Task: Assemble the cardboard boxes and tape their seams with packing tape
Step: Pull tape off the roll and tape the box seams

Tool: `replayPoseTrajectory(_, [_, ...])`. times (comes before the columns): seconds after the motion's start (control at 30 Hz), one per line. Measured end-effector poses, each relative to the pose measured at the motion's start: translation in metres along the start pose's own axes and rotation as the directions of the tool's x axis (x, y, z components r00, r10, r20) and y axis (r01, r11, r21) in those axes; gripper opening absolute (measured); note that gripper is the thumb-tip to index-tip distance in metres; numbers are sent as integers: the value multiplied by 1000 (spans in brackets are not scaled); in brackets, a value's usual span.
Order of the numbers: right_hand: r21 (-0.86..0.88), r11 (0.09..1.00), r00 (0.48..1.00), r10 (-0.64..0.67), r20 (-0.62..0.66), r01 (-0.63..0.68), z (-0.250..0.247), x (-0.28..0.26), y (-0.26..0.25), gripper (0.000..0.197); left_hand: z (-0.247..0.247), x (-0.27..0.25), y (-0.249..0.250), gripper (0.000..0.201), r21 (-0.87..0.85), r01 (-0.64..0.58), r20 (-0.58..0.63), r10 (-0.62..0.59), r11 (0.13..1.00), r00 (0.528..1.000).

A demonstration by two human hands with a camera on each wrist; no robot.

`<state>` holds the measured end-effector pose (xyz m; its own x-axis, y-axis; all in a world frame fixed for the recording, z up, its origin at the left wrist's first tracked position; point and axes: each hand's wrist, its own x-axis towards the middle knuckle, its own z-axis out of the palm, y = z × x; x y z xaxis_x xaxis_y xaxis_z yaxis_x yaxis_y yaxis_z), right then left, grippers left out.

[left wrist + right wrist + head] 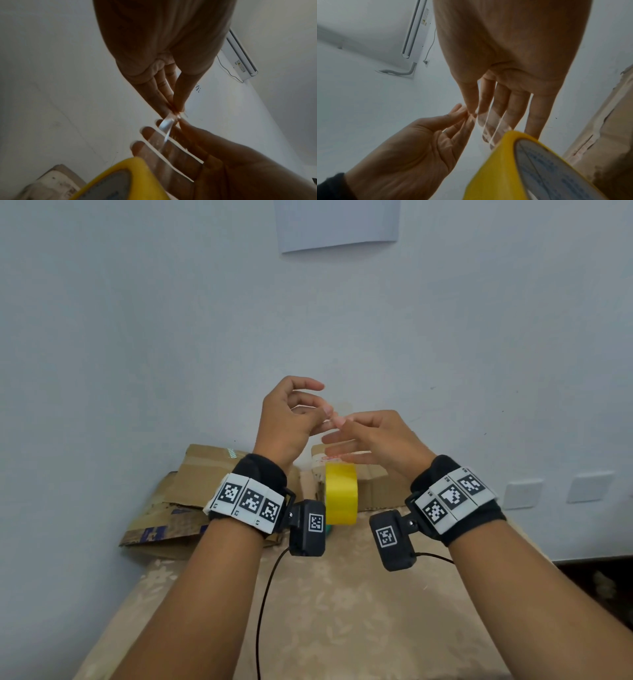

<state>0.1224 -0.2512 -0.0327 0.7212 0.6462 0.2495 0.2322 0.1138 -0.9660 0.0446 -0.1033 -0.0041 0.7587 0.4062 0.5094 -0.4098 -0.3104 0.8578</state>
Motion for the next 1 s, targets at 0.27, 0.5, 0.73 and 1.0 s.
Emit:
replayPoseTrajectory(0.27, [-37,997,991,72,109,-68,-6,-6,-4,35,-8,-1,1,33,113,-27,48,22,993,999])
replayPoseTrajectory(0.5, [-85,994,992,81,97,-73,-5,-8,-9,32,-10,-2,-2,21,177,11,29,-17,984,999])
replayPoseTrajectory(0.73, [-170,984,994,76,84,-61,-18,-15,-15,27,-36,-1,-15,16,383,277,-32,-287,882,958])
replayPoseTrajectory(1.0, [-140,989,991,64,119,-47,-22,-15,-14,32,-27,-14,-57,2,700,430,193,-731,570,655])
